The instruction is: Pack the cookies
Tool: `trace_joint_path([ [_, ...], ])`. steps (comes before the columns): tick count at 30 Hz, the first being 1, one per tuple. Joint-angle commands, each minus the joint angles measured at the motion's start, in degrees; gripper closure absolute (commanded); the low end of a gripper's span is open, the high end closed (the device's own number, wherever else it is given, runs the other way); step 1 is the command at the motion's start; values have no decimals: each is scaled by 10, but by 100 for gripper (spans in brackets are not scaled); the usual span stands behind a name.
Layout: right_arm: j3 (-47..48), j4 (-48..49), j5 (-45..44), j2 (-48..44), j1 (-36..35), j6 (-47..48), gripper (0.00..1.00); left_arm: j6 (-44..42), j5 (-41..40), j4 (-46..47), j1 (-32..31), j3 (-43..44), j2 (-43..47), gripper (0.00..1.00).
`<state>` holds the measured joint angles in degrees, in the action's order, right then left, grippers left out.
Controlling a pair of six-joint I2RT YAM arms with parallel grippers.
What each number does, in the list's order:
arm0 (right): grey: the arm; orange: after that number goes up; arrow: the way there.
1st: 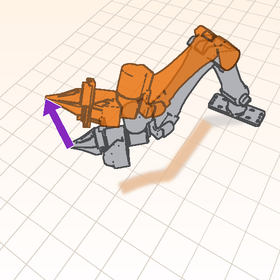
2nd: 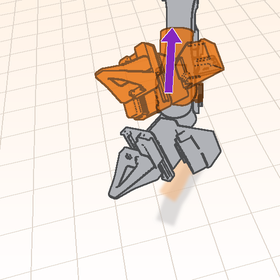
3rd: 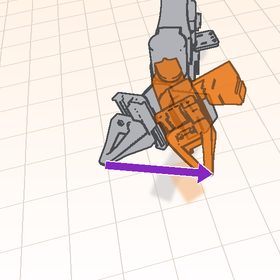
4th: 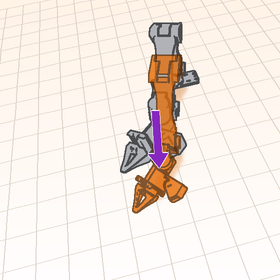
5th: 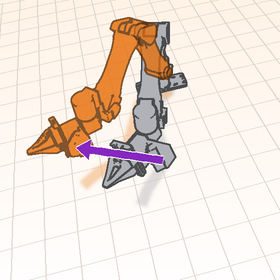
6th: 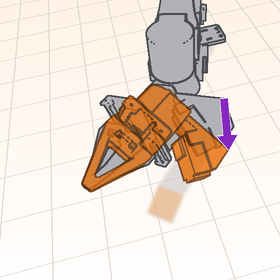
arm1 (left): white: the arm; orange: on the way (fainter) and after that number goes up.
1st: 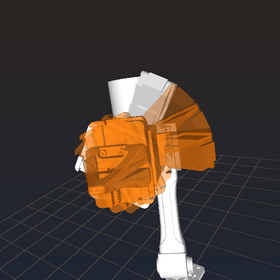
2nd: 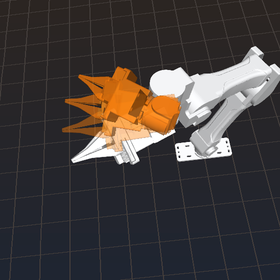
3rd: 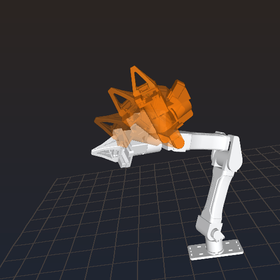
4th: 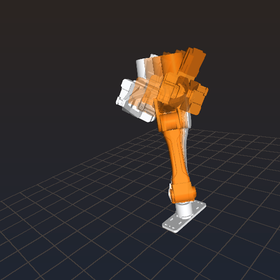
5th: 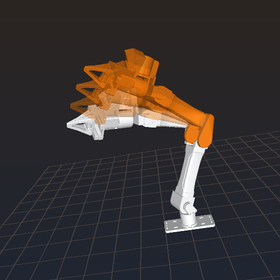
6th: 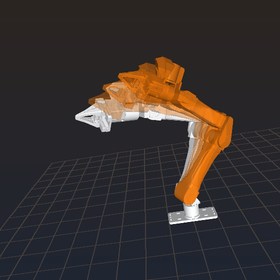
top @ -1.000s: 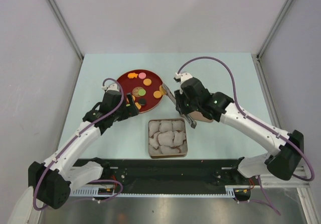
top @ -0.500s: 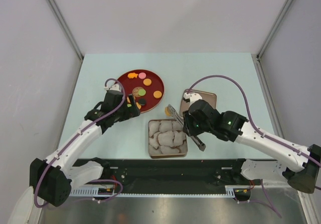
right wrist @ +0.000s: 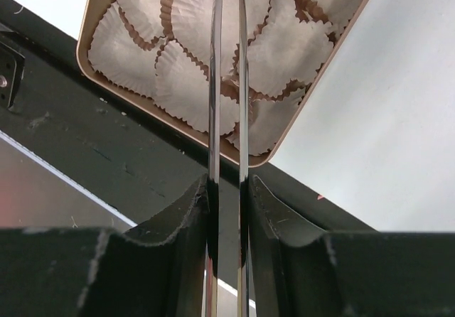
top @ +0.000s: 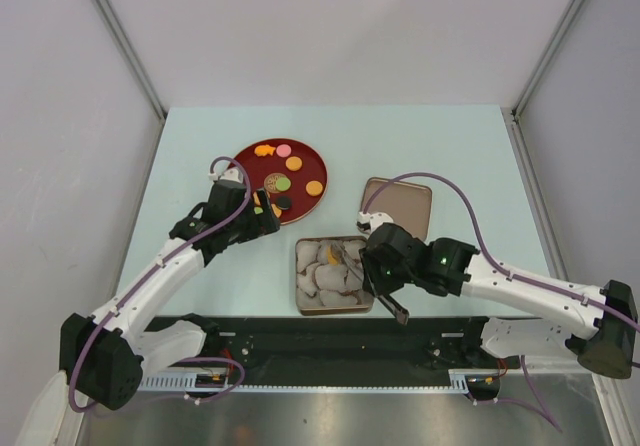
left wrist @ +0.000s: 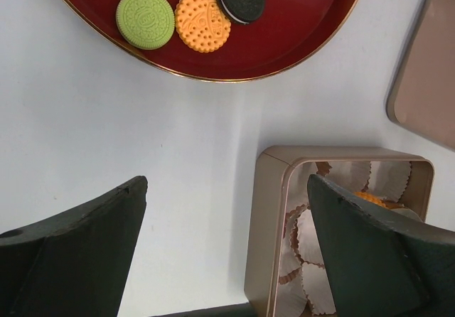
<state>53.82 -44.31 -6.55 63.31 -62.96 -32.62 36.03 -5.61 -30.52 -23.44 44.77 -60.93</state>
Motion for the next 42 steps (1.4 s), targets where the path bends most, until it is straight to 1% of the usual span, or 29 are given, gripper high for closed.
trace_joint_path([
  [1, -11, 46, 3, -11, -4, -15, 100, -3, 6, 19, 2, -2, 1, 1],
  [5, -25, 61, -7, -5, -4, -6, 100, -3, 6, 17, 2, -4, 2, 1],
  [14, -17, 92, -9, 26, 1, 12, 100, -3, 5, 15, 2, -2, -2, 1],
  [22, -28, 108, -14, 33, 25, 16, 100, -3, 6, 16, 2, -1, -4, 1],
  [25, -28, 111, -13, 31, 34, 16, 87, -3, 7, 16, 2, 0, -4, 1],
  [26, -28, 112, -12, 30, 35, 16, 81, -3, 7, 16, 2, 0, -5, 1],
  [28, -26, 113, -11, 32, 35, 16, 74, -3, 7, 16, 2, 0, -6, 1],
  [30, -25, 109, -9, 31, 35, 16, 73, -4, 7, 16, 2, 0, -5, 1],
  [33, -23, 107, -7, 32, 35, 15, 67, -3, 8, 17, 2, 0, -6, 1],
  [36, -16, 97, -9, 29, 34, 13, 62, -3, 8, 16, 2, 0, -5, 2],
  [39, -10, 86, -14, 21, 34, 13, 54, -4, 7, 16, 2, -1, -4, 1],
  [42, -5, 78, -17, 16, 34, 12, 52, -3, 8, 17, 2, -1, -4, 1],
])
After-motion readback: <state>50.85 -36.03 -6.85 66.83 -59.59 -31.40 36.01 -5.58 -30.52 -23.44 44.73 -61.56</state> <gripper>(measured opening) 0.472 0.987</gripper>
